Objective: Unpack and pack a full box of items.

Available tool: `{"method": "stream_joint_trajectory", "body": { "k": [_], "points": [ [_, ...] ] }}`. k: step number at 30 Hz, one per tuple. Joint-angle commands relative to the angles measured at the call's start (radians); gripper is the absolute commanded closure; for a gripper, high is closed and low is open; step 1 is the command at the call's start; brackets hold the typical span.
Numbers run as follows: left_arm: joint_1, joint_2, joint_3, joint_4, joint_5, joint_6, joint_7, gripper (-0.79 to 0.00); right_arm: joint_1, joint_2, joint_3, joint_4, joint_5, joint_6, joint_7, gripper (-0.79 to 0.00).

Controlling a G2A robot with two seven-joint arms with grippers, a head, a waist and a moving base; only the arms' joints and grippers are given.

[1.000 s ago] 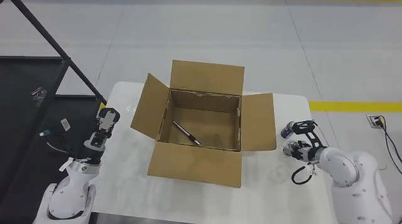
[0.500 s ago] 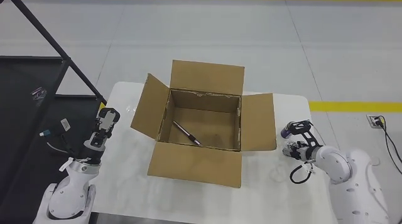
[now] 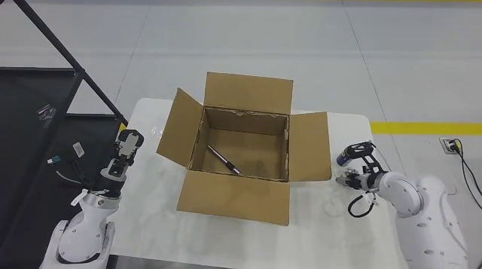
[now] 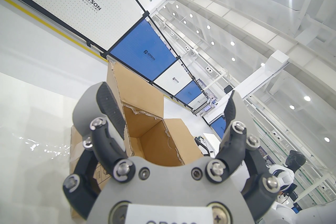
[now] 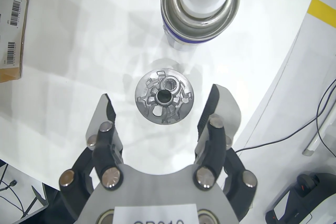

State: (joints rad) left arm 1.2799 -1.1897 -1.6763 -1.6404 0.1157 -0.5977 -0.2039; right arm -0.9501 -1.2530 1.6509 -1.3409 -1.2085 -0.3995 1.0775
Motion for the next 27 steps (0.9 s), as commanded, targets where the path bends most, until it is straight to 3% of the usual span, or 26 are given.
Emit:
{"method": "stream_joint_trajectory", "body": {
  "k": [1, 6, 13, 17, 21, 27],
  "points": [
    [0.000, 0.000, 0.000, 0.000, 0.000, 0.000, 0.000, -0.785, 0.000, 0.004, 0.001, -0.010, 0.001, 0.005, -0.001, -0.785],
    [0.000, 0.000, 0.000, 0.000, 0.000, 0.000, 0.000, -0.785, -0.019, 0.012, 0.019, -0.110, -0.005, 0.054, -0.027, -0.785],
    [0.009, 0.000, -0.002, -0.006, 0.000, 0.015, 0.004, -0.785, -0.129, 0.018, 0.038, -0.493, -0.007, 0.132, -0.103, -0.785],
    [0.017, 0.001, -0.011, 0.004, 0.013, 0.021, 0.023, -0.785, -0.146, 0.016, -0.020, -0.637, -0.005, 0.140, -0.138, -0.785],
    [0.025, 0.001, -0.018, 0.022, 0.021, 0.009, 0.042, -0.785, -0.058, 0.013, -0.153, -0.627, -0.018, 0.098, -0.105, -0.785],
    [0.039, 0.000, -0.039, 0.038, -0.009, 0.000, 0.086, -0.785, 0.177, -0.014, -0.388, -0.404, 0.043, 0.090, -0.043, -0.785]
  ]
}}
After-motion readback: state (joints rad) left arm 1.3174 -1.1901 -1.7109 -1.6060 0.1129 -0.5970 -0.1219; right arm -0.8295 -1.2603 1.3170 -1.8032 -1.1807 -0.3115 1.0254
